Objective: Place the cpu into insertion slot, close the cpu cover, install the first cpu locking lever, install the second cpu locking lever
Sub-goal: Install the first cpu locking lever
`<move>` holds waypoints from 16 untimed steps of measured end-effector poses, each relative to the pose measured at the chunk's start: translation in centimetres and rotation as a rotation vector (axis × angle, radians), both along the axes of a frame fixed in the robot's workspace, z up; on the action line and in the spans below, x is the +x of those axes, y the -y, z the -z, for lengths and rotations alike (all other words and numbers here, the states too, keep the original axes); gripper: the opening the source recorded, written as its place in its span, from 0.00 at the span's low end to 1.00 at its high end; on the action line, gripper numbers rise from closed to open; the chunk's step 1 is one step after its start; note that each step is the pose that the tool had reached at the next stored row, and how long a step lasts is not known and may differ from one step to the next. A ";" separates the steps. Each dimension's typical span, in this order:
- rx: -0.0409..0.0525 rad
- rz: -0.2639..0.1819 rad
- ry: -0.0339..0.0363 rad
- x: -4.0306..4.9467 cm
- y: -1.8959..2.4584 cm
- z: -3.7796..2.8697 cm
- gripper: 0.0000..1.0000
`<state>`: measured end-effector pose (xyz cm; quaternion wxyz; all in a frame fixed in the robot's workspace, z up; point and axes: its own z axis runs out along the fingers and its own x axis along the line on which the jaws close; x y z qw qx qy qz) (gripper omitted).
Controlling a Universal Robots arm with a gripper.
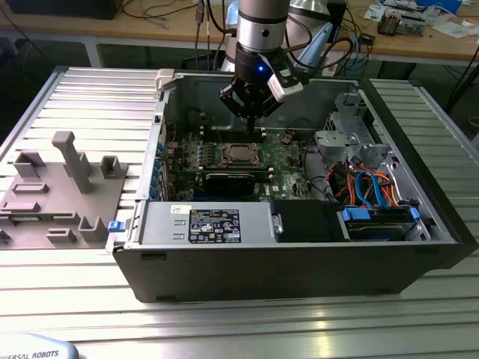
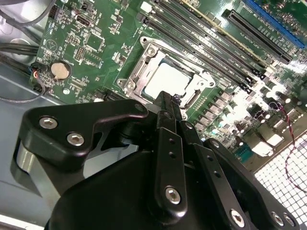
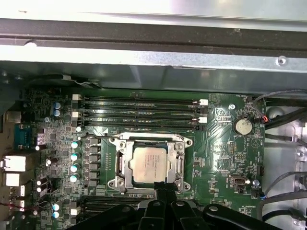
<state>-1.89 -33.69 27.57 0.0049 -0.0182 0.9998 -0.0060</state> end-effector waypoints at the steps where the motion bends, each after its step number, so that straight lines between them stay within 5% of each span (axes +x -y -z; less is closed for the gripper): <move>1: 0.0000 0.000 0.0000 0.00 0.00 0.00 0.11; 16: 0.0000 0.000 0.0000 -0.56 0.00 0.00 0.11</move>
